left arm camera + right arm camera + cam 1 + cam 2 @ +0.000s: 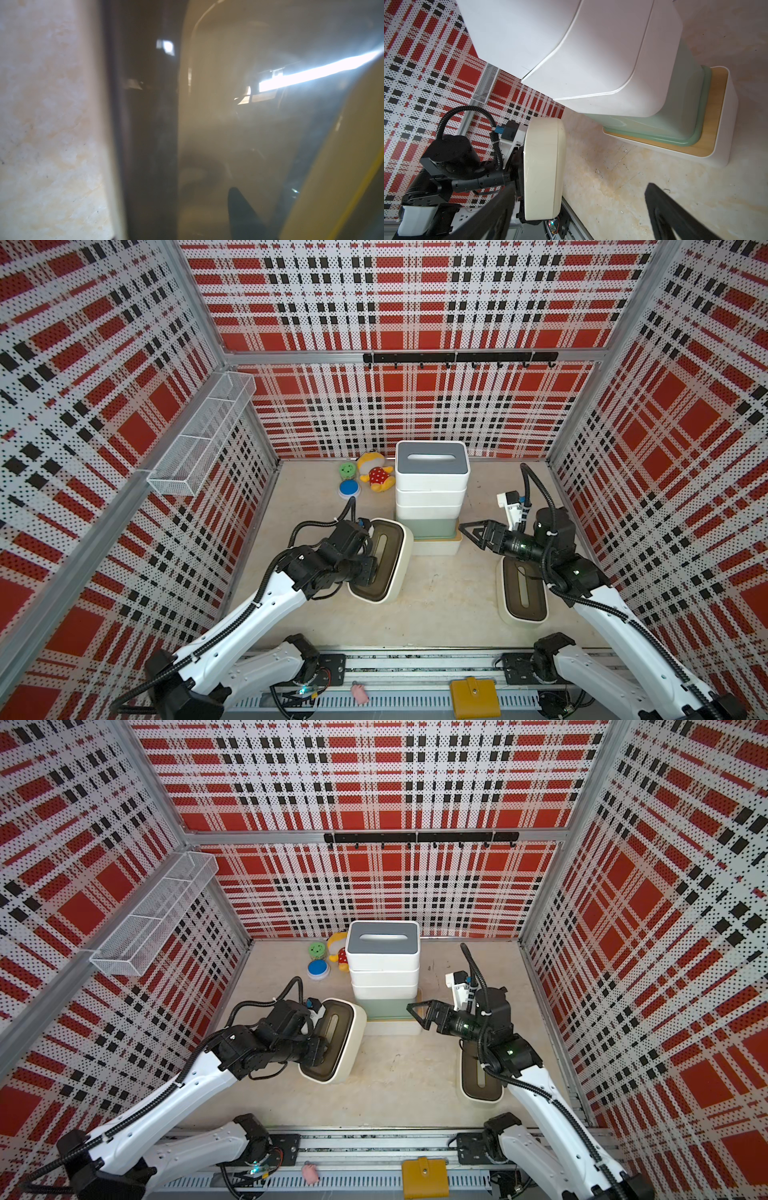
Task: Stack the tissue boxes
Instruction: Pick up the tissue box from the center of the board.
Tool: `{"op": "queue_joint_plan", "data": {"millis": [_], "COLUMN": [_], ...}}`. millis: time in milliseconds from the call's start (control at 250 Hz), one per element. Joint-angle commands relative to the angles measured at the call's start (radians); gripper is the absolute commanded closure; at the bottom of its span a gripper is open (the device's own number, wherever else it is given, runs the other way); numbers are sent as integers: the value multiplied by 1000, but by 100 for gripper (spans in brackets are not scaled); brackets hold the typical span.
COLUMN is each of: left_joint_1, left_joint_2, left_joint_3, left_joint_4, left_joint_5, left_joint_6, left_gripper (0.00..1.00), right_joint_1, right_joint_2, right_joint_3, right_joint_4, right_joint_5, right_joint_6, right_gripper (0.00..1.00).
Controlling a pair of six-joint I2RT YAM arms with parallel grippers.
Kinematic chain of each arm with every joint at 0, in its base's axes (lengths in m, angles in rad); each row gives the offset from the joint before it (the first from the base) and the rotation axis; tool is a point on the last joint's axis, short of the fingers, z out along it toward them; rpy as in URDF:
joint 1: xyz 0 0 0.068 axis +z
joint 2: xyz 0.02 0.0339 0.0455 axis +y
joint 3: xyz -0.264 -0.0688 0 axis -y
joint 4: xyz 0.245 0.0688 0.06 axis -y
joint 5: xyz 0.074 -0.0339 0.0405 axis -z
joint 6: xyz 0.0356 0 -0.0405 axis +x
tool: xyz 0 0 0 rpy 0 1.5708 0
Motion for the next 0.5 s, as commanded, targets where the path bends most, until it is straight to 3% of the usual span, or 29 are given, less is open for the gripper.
{"op": "queue_joint_plan", "data": {"millis": [0, 212, 496], "left_joint_1": [-60, -179, -265], "left_joint_2": [16, 85, 184], "left_joint_3": [58, 122, 209], "left_joint_4": [15, 35, 38], "left_joint_5": [-7, -48, -96], "left_joint_6": [45, 50, 61], "left_gripper": [52, 52, 52], "right_joint_1": [16, 63, 165], "right_joint_2": [-29, -30, 6], "right_joint_3": [24, -4, -11], "right_joint_4": [3, -2, 38], "right_joint_5": [-23, -33, -35], "right_joint_6": [27, 63, 70], "right_gripper": [0, 0, 0]}}
